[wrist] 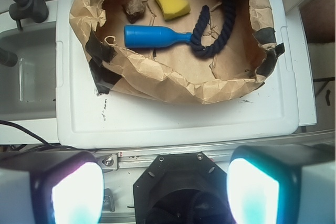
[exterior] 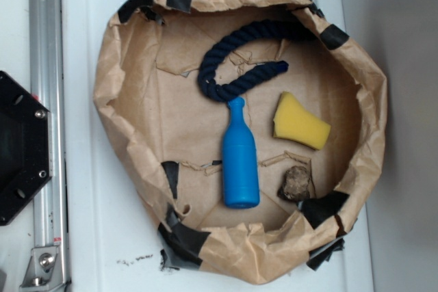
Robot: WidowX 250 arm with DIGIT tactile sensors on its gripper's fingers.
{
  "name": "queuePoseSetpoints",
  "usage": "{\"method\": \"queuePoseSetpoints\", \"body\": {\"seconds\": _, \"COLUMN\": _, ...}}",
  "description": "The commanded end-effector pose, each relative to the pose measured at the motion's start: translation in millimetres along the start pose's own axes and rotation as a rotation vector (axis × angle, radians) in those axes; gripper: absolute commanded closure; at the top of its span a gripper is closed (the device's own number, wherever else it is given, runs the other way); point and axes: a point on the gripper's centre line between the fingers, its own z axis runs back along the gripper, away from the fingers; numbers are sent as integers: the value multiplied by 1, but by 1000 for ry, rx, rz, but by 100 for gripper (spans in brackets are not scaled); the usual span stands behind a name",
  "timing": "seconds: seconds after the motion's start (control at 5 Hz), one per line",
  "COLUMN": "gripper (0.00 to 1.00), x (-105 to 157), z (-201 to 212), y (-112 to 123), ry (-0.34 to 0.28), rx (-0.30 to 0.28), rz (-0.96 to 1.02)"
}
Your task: Grab the rock.
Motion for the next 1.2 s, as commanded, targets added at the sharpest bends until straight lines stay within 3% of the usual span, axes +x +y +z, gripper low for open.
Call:
{"method": "queuePoseSetpoints", "body": {"seconds": 0.0, "gripper": 0, "x": 0, "z": 0, "y": 0, "ry": 0, "rx": 0, "rz": 0}}
{"method": "queuePoseSetpoints", "body": {"seconds": 0.2, "gripper": 0, "x": 37, "z": -13, "y": 24, "ry": -144, "rx": -54, "rz": 111}}
{"method": "queuePoseSetpoints", "body": {"seconds": 0.4, "gripper": 0, "x": 78, "z": -32, "y": 33, "ry": -123, "rx": -93, "rz": 170}}
{"method": "queuePoseSetpoints", "body": {"seconds": 0.6, "gripper": 0, "x": 110, "z": -59, "y": 29, "ry": -192, "rx": -164, "rz": 212}}
{"method": "queuePoseSetpoints", "body": {"seconds": 0.8, "gripper": 0, "x": 133, "z": -89, "y": 16, "ry": -178, "rx": -204, "rz": 228}}
{"method": "queuePoseSetpoints", "body": {"seconds": 1.0, "gripper": 0, "x": 143, "z": -127, "y": -2, "ry": -171, "rx": -164, "rz": 210}}
